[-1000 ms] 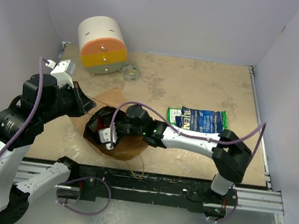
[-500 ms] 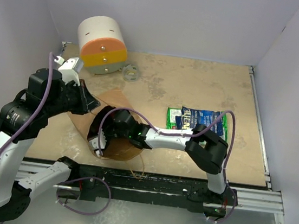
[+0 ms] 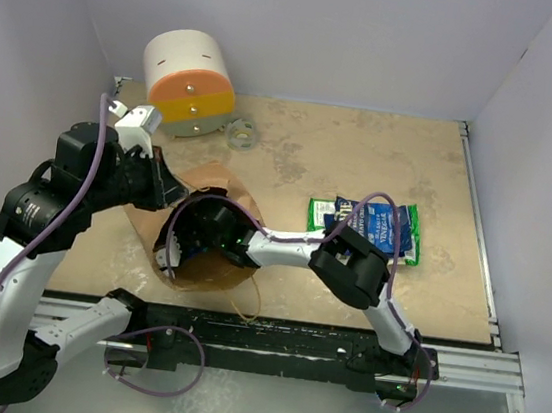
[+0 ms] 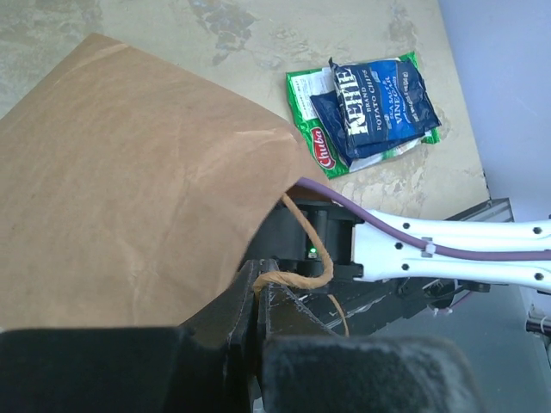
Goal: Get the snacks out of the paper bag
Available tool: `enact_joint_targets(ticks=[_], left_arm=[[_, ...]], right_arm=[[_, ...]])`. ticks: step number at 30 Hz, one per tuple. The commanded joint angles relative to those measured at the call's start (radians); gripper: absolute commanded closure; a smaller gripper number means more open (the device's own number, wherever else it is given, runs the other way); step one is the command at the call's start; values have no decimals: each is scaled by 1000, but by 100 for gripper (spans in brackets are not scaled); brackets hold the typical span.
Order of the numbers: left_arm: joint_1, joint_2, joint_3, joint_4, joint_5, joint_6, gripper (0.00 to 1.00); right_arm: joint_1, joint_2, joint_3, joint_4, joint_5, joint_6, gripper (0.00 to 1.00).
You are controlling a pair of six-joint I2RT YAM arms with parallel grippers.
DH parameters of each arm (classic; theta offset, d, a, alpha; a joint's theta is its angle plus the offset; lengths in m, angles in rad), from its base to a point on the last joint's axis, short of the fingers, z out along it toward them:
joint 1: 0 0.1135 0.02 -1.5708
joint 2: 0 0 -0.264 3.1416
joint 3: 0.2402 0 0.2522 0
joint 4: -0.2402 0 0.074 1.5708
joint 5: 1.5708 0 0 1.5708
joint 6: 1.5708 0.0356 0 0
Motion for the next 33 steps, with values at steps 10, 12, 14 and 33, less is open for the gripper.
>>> enact_joint_targets(ticks=[10, 12, 14, 33], left_arm=[[1, -16, 72, -45, -136, -11, 100], [1, -18, 71, -49, -170, -40, 100], [1, -17, 69, -47, -188, -58, 100], [1, -7, 104, -12, -219, -98, 100]], right_arm=[[-45, -96, -98, 68, -54, 76, 81], [-44, -134, -125, 66, -55, 103, 90], [-42, -173, -151, 72, -34, 124, 99], [-30, -452, -383, 0, 3, 274, 83]])
